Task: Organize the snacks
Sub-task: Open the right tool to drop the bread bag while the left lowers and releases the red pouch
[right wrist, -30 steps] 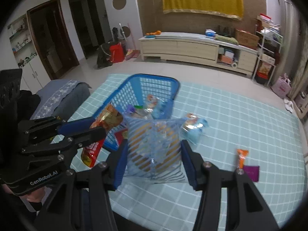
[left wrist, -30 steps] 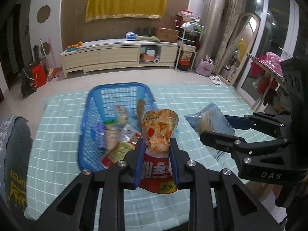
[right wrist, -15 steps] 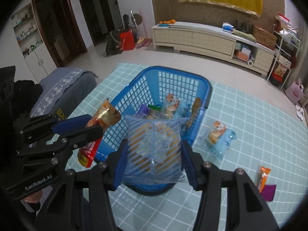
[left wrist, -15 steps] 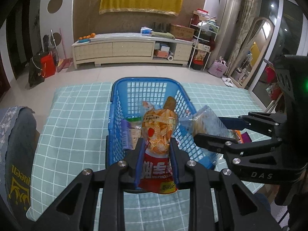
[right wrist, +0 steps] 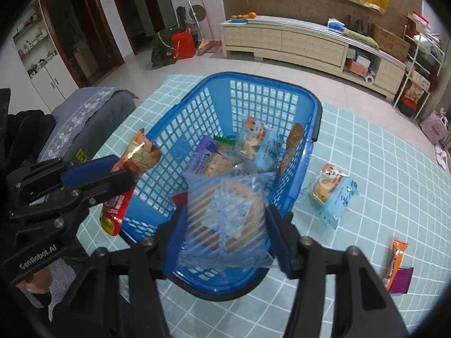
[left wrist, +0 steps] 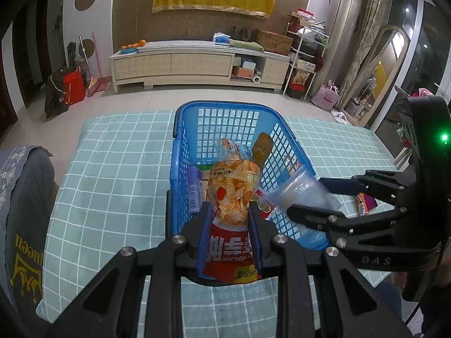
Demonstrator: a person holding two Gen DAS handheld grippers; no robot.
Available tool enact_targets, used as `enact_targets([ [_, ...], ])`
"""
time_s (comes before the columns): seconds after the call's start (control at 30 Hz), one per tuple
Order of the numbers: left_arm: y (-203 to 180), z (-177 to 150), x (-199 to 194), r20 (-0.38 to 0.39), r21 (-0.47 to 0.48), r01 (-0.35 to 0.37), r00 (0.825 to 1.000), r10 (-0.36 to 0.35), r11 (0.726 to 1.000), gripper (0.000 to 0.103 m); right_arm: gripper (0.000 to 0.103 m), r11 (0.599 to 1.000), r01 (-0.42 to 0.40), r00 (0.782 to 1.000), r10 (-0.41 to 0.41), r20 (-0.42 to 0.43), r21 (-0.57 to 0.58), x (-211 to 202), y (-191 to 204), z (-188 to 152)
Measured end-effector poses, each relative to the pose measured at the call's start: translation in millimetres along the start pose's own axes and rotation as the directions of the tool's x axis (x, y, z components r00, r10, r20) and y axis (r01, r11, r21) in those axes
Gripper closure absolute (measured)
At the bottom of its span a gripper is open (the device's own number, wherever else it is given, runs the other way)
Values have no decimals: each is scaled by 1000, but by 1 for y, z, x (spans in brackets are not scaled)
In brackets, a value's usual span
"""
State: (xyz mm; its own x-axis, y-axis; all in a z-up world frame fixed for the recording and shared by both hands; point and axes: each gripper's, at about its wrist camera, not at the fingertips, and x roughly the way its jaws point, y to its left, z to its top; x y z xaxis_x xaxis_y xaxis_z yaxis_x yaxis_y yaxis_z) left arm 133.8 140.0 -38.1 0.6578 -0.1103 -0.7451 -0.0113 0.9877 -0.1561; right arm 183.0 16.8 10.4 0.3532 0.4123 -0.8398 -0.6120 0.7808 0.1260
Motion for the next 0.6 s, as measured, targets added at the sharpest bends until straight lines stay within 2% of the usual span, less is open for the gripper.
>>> enact_targets([
  [0.23, -9, 0, -4, 2, 19, 9, 1000, -9, 1000, 79, 23, 1000, 24, 999, -24, 29, 8, -13, -4, -4],
  [0.3, -11, 1, -5, 4, 23, 13, 1000, -13, 1000, 79, 17, 1000, 26, 999, -27, 34, 16, -14, -7, -4],
  [0.43, -15, 2, -4, 1, 32, 22, 1000, -22, 999, 79, 11, 998, 43, 998, -45, 54, 45, -19, -15, -4],
  [0.5, -16, 3, -2, -4, 36, 23, 1000, -23, 999, 79, 0, 996, 70, 995, -73, 61, 56, -20, -19, -4],
  [0.6, -18, 3, 3, -13, 39, 33, 999, -32, 999, 79, 0, 993, 98, 992, -103, 77, 63, -21, -23, -4],
])
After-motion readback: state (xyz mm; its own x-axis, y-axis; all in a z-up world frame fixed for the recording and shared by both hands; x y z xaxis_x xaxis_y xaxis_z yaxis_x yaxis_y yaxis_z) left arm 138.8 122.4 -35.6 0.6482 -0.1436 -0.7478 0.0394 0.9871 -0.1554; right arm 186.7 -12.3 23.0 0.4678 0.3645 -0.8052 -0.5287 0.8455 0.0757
